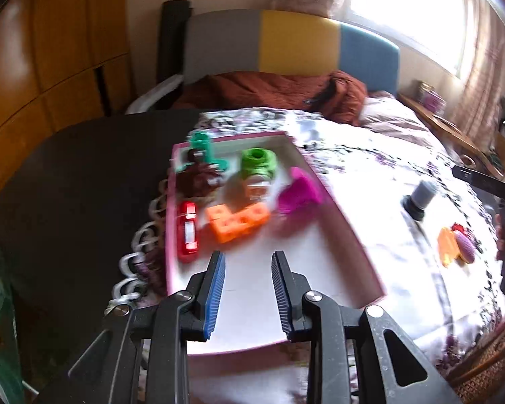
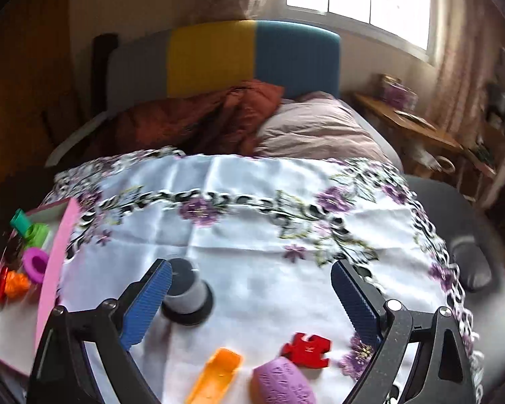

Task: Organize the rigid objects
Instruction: 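Withdraw the open right tool from the tray back over the cloth, then reach the left tool to the clear cup on black base and grasp it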

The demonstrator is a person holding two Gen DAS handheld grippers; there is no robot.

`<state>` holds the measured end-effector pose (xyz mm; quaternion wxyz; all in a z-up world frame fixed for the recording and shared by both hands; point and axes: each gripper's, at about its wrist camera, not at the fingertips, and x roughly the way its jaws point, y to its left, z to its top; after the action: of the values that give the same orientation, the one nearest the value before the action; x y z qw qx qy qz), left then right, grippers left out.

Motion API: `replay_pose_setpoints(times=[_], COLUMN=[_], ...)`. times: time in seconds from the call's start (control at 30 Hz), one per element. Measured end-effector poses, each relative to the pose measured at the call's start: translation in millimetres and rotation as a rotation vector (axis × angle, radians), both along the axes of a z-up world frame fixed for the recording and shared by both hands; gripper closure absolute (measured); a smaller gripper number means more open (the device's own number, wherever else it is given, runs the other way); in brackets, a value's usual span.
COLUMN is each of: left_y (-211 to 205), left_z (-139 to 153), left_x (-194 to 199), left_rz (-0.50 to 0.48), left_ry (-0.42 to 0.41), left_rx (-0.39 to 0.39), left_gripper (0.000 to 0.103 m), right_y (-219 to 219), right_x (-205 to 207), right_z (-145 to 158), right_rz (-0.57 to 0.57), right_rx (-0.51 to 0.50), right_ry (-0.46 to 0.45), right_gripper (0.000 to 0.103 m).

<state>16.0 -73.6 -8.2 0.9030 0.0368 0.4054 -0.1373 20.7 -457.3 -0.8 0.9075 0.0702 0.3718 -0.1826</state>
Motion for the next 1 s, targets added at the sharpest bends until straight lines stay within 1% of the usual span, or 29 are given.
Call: replay_pose_setpoints(times=[0.03,0.07,0.1,0.17,0.23,0.3,0.43,0.47,0.5,0.6,0.7,0.83,0.9,0.93,0.97,1.0], left_y=[-6.5,-14.2,-22.6,-37.6,-53.9,-71.1,-108.2,-117.0,-126.5,-151.2,-174.9,-205.8,-221.3,-228.3,-235.5,-241.1], left_z=[0.6,0.4,0.2,-1.1,-1.5,-1.0,-5.5,-6.9,-9.4,-17.4,-22.6,-22.0,-20.8,-21.3,-23.5,-25.7], left_x=[-1.3,-2.4,-3.3,-2.5,-1.3,-0.6,0.2,-0.5,-0.3,0.9,4.1,16.5,21.5,23.9,27.3,31.1], left_rz=[-0.019,-0.037,-0.059,-0.097,-0.131,-0.170,-0.252,-0.268,-0.285,-0.333,-0.376,-0.424,-0.455,-0.466,-0.480,-0.488], left_ry=[-0.003,-0.007,-0.006,0.009,0.022,0.026,0.046,0.053,0.060,0.092,0.095,0.101,0.081,0.072,0.081,0.094], left_rx=[0.001,0.006,0.012,0.013,0.009,0.007,0.021,0.021,0.021,0.018,0.030,0.019,0.014,0.024,0.031,0.020], left_gripper=[0.075,0.075,0.075,0.075,0.075,0.075,0.075,0.073,0.066,0.065,0.063,0.061,0.060,0.057,0.052,0.050], right_y=[-14.9,-28.2,-38.8,-55.7,-65.2,-70.1,-77.7,-80.5,-83.3,-89.6,-91.5,-92.1,-93.3,-94.3,-95.3,-96.6], right_x=[-5.4,-6.6,-8.8,-14.1,-19.1,-22.6,-31.1,-32.5,-34.1,-37.4,-39.2,-39.0,-39.4,-39.7,-40.6,-41.6], right_z=[-4.5,-8.7,-8.5,-6.3,-8.2,-9.6,-10.9,-12.1,-13.4,-14.9,-13.6,-12.1,-12.0,-12.2,-12.0,-11.7], right_rz=[-0.065,-0.133,-0.179,-0.234,-0.268,-0.302,-0.350,-0.361,-0.371,-0.393,-0.400,-0.401,-0.403,-0.406,-0.410,-0.414], right_rx=[0.023,0.038,0.056,0.122,0.194,0.220,0.257,0.274,0.289,0.315,0.328,0.330,0.332,0.337,0.343,0.348], right_ry=[-0.004,0.029,0.030,-0.003,-0.011,-0.010,-0.018,-0.021,-0.023,-0.029,-0.038,-0.044,-0.044,-0.046,-0.050,-0.055], right_gripper=[0.007,0.007,0.007,0.007,0.007,0.007,0.006,0.006,0.005,0.005,0.005,0.005,0.005,0.005,0.005,0.005])
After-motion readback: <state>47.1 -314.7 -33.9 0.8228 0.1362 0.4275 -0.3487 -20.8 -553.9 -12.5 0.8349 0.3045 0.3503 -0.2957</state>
